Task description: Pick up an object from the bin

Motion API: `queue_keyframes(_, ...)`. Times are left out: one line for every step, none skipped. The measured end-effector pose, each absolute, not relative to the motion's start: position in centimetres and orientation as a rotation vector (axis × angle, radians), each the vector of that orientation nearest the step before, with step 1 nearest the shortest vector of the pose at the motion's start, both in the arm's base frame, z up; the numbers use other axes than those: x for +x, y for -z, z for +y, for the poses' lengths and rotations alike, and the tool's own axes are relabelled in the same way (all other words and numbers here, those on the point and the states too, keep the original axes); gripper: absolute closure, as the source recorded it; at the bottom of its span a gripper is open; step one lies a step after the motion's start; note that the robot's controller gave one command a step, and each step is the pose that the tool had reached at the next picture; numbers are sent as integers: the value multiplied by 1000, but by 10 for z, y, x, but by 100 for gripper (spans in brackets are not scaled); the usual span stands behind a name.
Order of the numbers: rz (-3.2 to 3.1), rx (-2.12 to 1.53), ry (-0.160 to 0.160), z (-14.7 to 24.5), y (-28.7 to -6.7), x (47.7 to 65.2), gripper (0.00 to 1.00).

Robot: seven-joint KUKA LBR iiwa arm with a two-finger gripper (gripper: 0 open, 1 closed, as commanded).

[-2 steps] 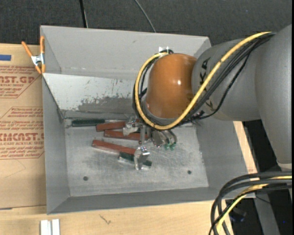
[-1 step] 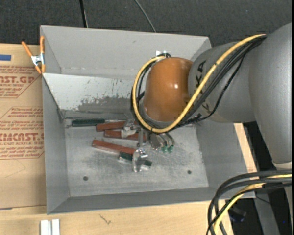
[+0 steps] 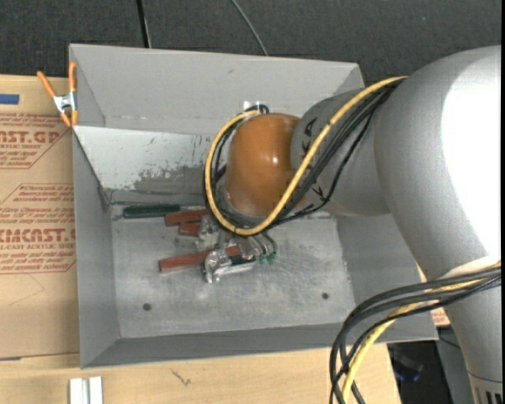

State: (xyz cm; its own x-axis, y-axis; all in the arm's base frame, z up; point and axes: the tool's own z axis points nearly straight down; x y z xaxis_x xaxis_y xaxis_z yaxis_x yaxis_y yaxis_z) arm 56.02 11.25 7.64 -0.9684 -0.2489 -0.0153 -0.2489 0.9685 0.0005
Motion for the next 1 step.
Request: queue_keyframes(3102, -392, -4, 112, -76, 560, 100)
